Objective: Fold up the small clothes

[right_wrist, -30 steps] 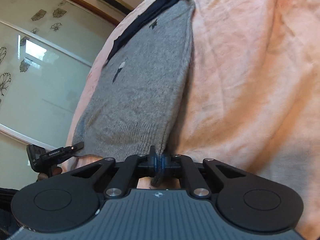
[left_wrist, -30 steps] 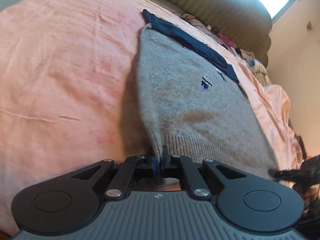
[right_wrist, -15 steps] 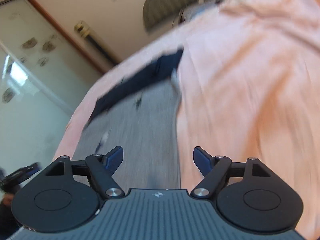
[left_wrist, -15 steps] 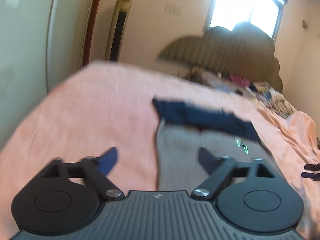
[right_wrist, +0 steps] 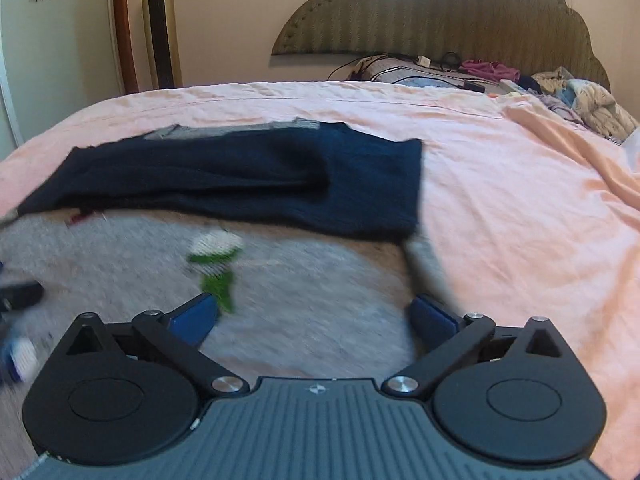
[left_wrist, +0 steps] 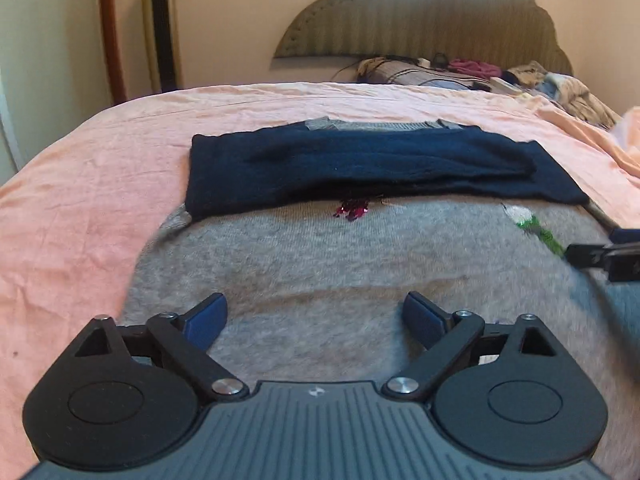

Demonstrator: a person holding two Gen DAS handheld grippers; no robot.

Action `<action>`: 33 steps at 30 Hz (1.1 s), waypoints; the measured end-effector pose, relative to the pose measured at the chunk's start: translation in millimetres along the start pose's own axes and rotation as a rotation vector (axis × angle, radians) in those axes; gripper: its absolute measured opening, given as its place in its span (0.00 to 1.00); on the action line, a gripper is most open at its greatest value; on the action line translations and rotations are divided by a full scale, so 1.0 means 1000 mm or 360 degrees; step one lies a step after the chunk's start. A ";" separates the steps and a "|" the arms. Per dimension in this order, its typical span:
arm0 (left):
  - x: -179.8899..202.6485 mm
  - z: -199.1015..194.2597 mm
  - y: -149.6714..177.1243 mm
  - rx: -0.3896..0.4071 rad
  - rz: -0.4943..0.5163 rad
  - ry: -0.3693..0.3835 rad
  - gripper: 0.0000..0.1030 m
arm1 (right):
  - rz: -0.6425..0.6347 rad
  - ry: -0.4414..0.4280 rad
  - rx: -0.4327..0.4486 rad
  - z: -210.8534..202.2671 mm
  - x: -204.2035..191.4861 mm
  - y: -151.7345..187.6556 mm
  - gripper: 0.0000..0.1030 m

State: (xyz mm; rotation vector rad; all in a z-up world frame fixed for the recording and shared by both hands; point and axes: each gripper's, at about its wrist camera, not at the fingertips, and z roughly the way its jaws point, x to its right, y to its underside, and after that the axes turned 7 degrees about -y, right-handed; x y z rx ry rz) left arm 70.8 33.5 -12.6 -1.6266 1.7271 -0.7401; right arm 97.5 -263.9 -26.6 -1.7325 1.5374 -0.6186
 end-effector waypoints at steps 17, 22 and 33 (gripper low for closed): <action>0.008 -0.049 0.034 -0.0045 0.0013 -0.0059 1.00 | -0.0115 -0.0039 -0.0030 -0.046 -0.052 0.038 1.00; -0.002 -0.052 0.038 -0.0033 -0.0019 -0.0052 1.00 | -0.0061 -0.0014 -0.0030 -0.065 -0.025 0.047 1.00; 0.001 -0.050 0.038 -0.0031 -0.0007 -0.0075 1.00 | -0.0162 -0.0134 -0.0034 -0.081 -0.074 0.070 1.00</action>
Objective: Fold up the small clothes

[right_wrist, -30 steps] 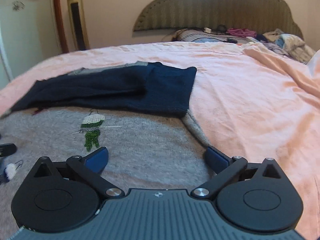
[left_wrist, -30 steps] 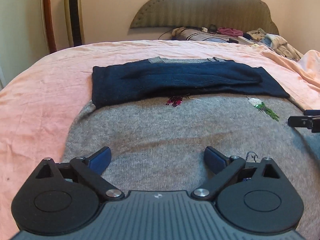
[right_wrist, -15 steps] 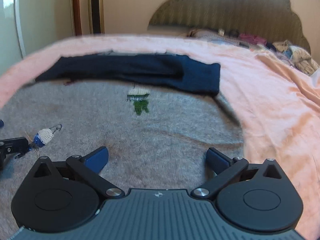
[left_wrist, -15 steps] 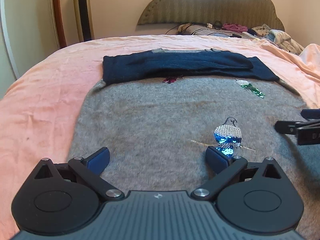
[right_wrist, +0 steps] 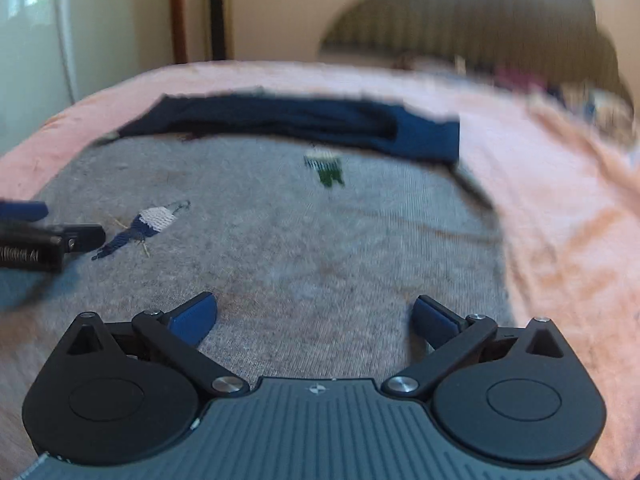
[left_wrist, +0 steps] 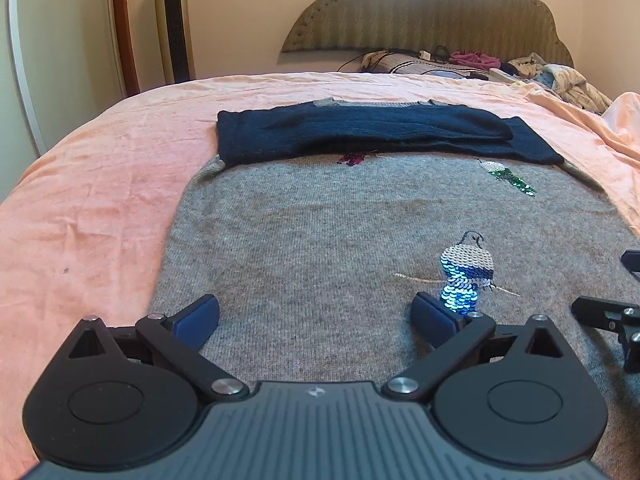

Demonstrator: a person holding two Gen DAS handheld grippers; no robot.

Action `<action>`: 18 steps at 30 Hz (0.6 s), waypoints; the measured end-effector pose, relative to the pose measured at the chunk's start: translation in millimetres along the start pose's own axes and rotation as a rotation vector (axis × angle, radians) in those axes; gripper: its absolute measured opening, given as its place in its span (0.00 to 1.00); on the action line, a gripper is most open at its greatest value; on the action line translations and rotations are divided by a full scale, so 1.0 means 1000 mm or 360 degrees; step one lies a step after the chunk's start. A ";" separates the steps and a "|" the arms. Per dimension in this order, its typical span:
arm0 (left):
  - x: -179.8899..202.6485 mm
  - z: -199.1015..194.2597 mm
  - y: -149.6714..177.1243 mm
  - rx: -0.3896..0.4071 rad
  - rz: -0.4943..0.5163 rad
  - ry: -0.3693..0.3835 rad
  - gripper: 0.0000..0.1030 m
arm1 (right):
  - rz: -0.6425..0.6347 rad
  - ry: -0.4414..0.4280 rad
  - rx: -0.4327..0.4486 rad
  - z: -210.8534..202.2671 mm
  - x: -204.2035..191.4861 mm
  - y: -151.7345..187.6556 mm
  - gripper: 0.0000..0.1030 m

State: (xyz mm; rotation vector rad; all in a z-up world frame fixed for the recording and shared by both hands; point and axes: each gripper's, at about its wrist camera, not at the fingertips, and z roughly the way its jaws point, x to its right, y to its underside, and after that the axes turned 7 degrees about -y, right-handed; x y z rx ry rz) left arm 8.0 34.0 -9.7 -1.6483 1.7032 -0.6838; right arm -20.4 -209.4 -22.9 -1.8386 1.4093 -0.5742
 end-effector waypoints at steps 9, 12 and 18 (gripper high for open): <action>0.002 -0.028 0.014 -0.0115 -0.0046 -0.0059 1.00 | 0.0010 0.0019 0.0004 -0.003 0.003 0.003 1.00; 0.003 -0.035 0.025 -0.0069 -0.0048 -0.0066 1.00 | 0.0005 0.0038 -0.0013 -0.001 0.002 -0.001 1.00; 0.003 -0.038 0.030 -0.0015 -0.0063 -0.0064 1.00 | -0.0039 0.0022 -0.0062 -0.008 -0.017 -0.001 1.00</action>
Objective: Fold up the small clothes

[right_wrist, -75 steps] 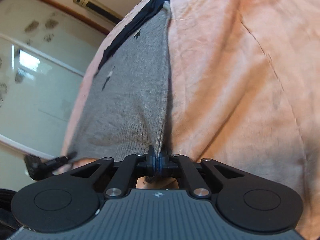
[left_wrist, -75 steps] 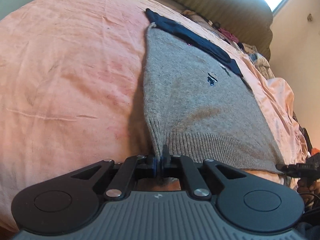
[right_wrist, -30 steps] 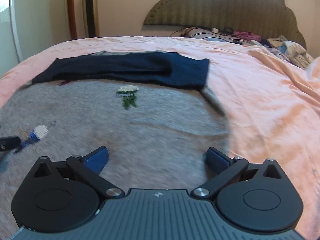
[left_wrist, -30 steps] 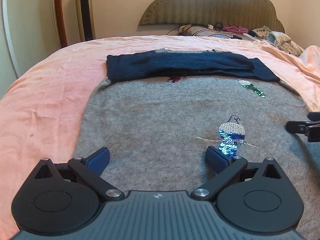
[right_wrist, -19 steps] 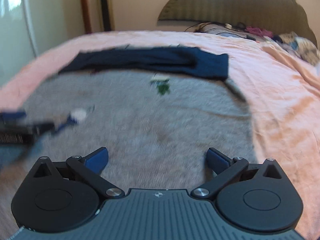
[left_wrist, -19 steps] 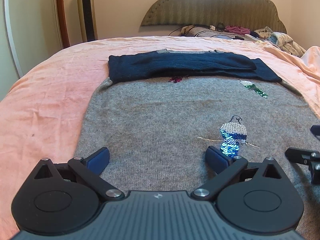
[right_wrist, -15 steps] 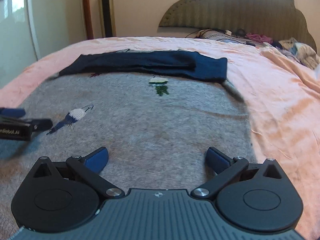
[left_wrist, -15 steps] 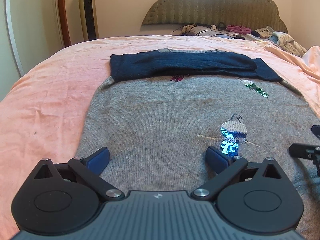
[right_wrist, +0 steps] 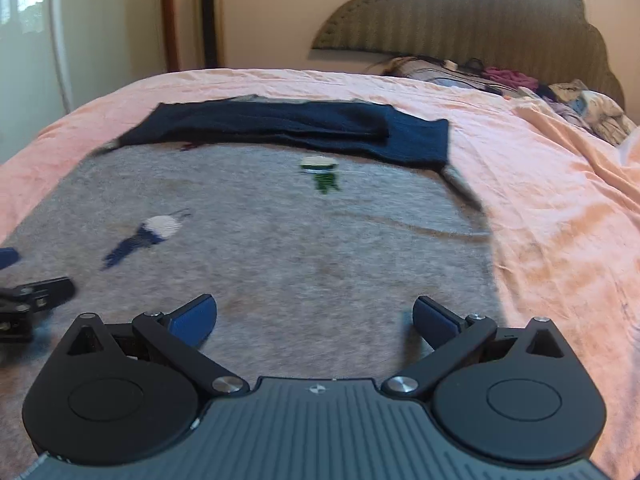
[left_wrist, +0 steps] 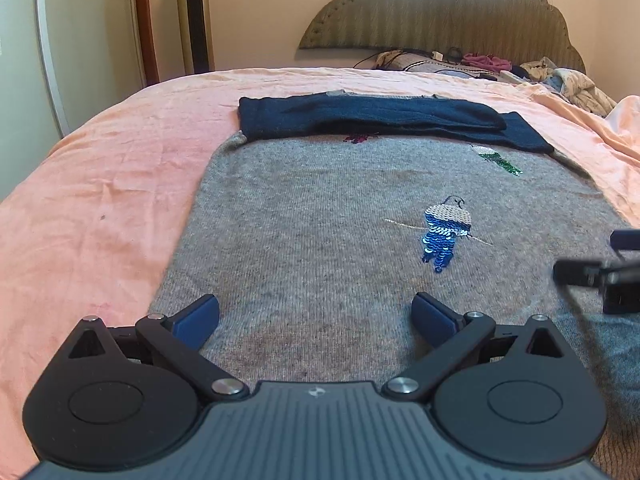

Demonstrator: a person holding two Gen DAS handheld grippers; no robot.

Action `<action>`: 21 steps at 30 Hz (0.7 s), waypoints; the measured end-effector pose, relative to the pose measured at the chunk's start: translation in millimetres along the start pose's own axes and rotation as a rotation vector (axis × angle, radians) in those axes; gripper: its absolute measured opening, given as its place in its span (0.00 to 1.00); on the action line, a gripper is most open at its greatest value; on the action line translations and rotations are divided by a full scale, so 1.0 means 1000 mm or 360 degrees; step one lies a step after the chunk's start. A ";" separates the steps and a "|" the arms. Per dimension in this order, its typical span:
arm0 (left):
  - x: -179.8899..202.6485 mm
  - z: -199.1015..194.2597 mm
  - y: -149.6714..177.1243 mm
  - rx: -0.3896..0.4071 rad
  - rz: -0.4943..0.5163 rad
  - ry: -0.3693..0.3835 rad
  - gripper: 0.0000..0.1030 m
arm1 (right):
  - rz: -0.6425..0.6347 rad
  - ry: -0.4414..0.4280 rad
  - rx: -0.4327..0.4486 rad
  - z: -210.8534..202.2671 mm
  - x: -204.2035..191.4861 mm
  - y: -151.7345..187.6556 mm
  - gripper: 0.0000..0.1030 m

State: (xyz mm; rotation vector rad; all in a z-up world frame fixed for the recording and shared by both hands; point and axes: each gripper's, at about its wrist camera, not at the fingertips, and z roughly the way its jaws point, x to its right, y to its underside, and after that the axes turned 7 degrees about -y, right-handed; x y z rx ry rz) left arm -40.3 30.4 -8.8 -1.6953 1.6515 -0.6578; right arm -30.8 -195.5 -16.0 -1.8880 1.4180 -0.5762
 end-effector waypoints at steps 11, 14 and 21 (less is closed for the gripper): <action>0.001 0.000 0.000 0.0005 0.0001 -0.0003 1.00 | 0.0034 -0.0022 0.0061 0.000 0.005 0.009 1.00; 0.001 -0.001 0.001 0.0005 0.0003 -0.0008 1.00 | 0.0035 -0.0023 0.0061 0.000 0.005 0.009 1.00; -0.001 -0.008 0.006 -0.0012 0.0017 -0.0017 1.00 | 0.0029 -0.0016 0.0055 -0.002 0.005 0.010 1.00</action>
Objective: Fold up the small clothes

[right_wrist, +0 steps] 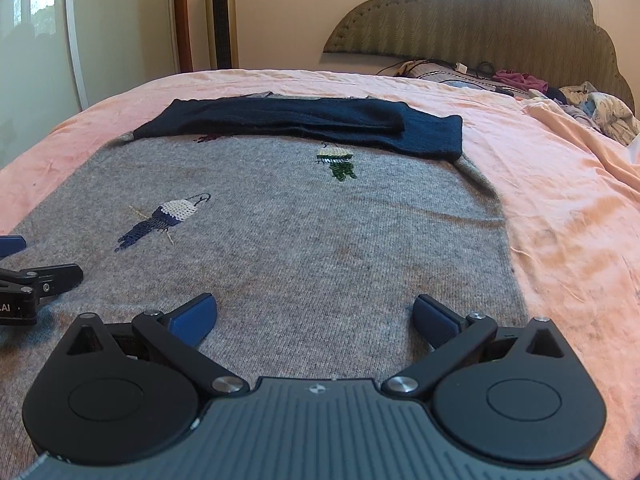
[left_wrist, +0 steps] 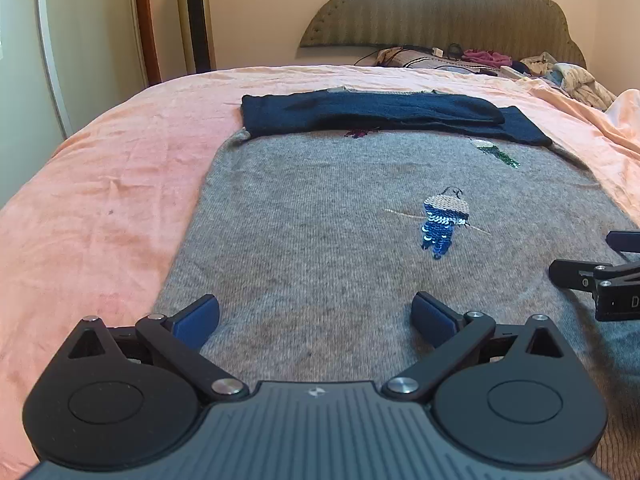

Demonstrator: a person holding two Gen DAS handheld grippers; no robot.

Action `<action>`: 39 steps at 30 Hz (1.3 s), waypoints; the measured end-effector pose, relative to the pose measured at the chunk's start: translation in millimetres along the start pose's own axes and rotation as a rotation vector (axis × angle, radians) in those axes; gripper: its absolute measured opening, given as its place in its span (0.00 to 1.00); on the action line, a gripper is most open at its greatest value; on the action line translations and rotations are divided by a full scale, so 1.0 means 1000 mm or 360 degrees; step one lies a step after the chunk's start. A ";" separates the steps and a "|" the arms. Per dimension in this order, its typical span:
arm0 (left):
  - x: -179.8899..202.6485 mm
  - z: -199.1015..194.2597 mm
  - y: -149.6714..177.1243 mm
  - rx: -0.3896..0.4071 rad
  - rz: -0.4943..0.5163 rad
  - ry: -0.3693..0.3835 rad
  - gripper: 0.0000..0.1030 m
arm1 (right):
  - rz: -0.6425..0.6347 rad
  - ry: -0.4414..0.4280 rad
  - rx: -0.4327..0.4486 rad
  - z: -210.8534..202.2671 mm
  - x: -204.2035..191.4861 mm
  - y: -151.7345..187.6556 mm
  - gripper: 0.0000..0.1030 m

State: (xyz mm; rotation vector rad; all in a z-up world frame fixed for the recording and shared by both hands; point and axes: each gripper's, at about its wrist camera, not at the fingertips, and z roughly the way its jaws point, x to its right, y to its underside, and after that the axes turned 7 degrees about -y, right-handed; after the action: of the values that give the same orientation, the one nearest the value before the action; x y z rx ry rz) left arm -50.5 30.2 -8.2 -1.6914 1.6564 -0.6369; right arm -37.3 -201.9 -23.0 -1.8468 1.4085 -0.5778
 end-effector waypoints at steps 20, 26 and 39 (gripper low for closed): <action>-0.004 -0.006 0.007 0.0021 -0.0015 0.0021 1.00 | 0.0006 -0.0004 0.0002 -0.001 0.002 0.001 1.00; -0.004 -0.006 0.007 0.0020 -0.0015 0.0018 1.00 | 0.0007 -0.0004 0.0002 -0.001 0.002 0.001 1.00; -0.004 -0.009 0.009 0.0021 -0.0001 0.0017 1.00 | 0.0007 -0.0001 0.0001 0.000 0.001 0.001 1.00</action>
State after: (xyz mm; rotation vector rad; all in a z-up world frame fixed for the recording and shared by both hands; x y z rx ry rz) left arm -63.7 33.1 -8.1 -1.6820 1.6560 -0.6567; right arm -37.7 -203.5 -23.6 -1.8427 1.4112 -0.5755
